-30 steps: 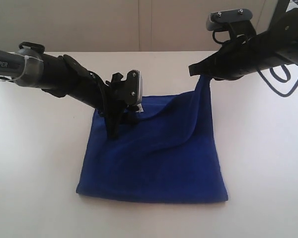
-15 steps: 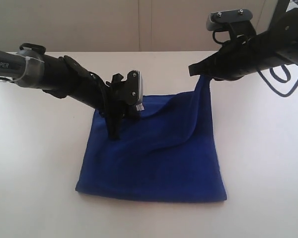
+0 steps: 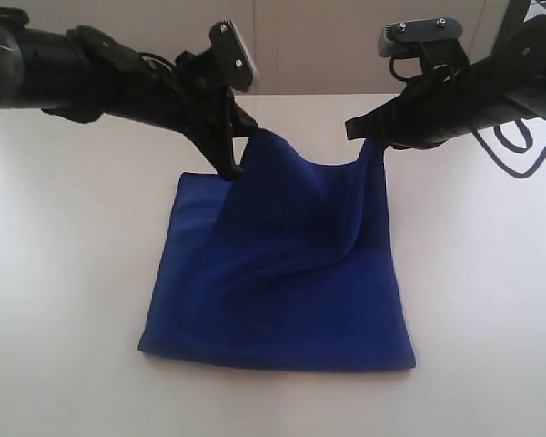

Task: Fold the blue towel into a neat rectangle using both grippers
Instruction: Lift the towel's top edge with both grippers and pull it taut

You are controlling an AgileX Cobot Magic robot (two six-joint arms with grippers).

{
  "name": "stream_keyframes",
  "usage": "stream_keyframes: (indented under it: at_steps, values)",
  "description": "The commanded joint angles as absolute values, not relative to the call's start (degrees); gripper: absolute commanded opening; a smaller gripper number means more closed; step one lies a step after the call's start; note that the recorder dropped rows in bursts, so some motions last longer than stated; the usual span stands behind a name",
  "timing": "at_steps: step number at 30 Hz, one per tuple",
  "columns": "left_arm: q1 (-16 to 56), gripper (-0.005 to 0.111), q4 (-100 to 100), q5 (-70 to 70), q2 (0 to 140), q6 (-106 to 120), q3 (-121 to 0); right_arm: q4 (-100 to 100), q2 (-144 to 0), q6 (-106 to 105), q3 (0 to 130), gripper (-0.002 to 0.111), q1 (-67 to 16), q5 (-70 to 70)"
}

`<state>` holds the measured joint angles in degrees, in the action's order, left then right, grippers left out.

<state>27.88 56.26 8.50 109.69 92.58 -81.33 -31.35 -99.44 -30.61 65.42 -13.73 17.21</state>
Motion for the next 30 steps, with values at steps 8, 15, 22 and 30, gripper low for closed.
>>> stream_keyframes:
  at_steps: [8,15,22,30]
  values:
    - [25.30,0.000,21.70,36.70,91.84,37.61,-81.39,-31.13,-91.14,-30.33,65.62,0.000,-13.75,32.00]
    - [25.30,0.000,21.70,43.24,90.45,29.33,-81.39,-31.13,-91.00,-30.33,65.62,0.000,-13.75,37.33]
    - [25.30,0.000,19.54,44.40,90.39,25.15,-81.39,-31.13,-91.00,-29.28,65.62,0.000,-13.75,38.71]
    - [25.30,0.000,4.54,44.11,90.25,17.23,-81.39,-30.63,-90.74,-28.04,65.62,0.000,-13.75,34.41]
